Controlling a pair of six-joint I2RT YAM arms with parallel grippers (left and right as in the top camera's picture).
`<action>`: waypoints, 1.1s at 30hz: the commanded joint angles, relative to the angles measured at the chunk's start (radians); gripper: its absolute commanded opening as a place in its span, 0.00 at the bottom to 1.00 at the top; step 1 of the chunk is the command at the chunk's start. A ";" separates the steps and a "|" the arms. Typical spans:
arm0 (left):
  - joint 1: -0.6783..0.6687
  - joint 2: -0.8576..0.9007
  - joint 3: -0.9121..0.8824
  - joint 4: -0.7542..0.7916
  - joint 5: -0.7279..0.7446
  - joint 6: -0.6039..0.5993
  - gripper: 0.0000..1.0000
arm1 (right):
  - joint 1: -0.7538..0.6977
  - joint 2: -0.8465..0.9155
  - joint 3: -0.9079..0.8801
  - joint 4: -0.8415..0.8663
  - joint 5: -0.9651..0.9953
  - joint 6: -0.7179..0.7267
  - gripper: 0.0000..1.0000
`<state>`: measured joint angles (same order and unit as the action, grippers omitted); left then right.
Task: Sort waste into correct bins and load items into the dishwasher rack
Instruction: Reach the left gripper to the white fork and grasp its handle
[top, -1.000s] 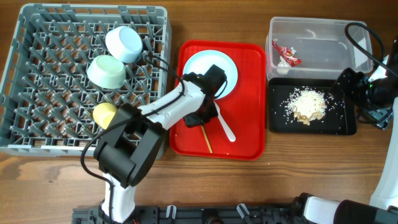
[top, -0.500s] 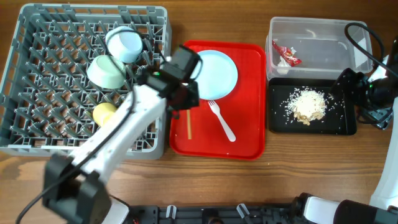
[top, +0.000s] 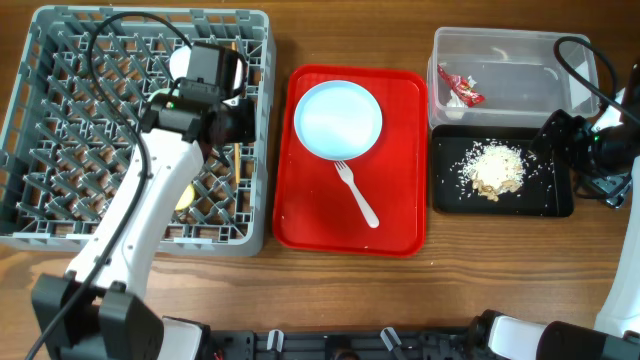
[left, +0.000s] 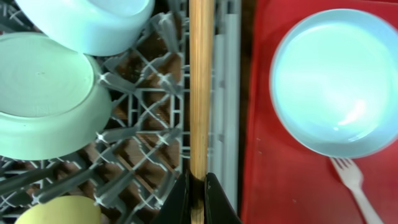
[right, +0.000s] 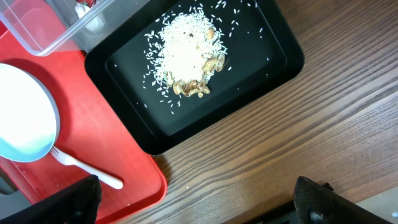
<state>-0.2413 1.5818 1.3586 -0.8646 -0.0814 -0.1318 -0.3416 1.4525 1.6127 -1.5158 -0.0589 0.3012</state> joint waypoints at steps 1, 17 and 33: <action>0.019 0.061 0.002 0.021 -0.010 0.020 0.07 | 0.000 -0.020 0.010 -0.005 -0.001 -0.013 1.00; -0.086 0.032 0.003 0.065 0.268 -0.125 0.53 | 0.000 -0.020 0.010 -0.007 -0.001 -0.013 1.00; -0.463 0.351 0.003 0.231 0.045 -0.666 0.65 | 0.000 -0.020 0.010 -0.007 -0.001 -0.013 1.00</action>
<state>-0.6930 1.8790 1.3586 -0.6601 0.0376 -0.7624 -0.3416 1.4525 1.6127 -1.5223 -0.0589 0.3012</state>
